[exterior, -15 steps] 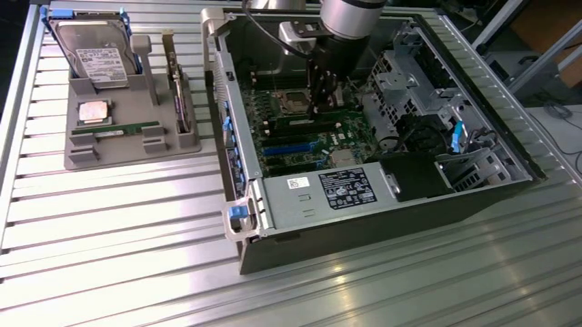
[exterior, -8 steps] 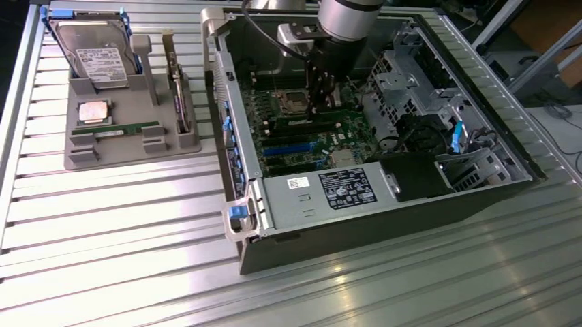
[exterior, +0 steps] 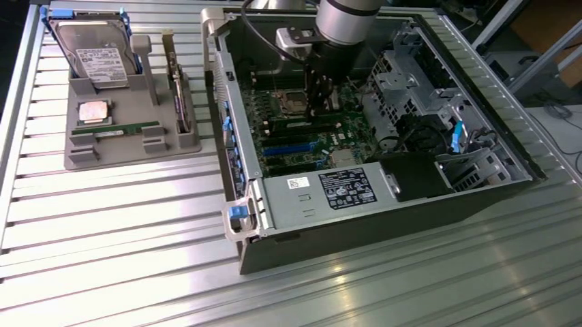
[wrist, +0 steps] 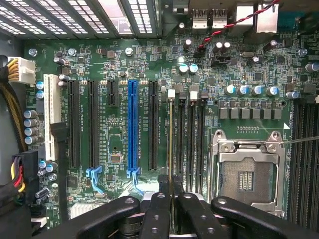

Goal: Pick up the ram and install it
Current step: 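Insert the ram into the slot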

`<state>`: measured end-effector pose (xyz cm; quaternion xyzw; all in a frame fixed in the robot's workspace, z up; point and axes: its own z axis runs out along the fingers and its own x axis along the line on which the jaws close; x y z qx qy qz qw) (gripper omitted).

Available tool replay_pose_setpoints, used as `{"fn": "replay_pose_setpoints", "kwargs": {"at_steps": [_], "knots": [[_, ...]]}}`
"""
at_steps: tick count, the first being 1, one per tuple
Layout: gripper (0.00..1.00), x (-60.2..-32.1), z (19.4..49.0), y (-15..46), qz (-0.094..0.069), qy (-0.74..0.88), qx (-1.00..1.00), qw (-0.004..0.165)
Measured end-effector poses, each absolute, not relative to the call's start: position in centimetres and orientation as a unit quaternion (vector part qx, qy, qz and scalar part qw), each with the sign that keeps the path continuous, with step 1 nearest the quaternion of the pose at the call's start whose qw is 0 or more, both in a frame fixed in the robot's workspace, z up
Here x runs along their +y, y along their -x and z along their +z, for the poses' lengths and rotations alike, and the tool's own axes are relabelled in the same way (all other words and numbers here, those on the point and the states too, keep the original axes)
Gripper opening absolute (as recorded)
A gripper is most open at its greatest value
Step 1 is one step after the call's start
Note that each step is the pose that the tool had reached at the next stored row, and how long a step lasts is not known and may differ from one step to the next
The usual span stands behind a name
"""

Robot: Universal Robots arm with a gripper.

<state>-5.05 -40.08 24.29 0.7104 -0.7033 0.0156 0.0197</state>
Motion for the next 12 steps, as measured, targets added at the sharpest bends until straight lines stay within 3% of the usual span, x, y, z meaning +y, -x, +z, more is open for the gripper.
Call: {"fn": "replay_pose_setpoints", "kwargs": {"at_steps": [12], "knots": [[0.13, -40.03, 23.75, 5.24, 0.016, -0.710, -0.703, 0.020]]}}
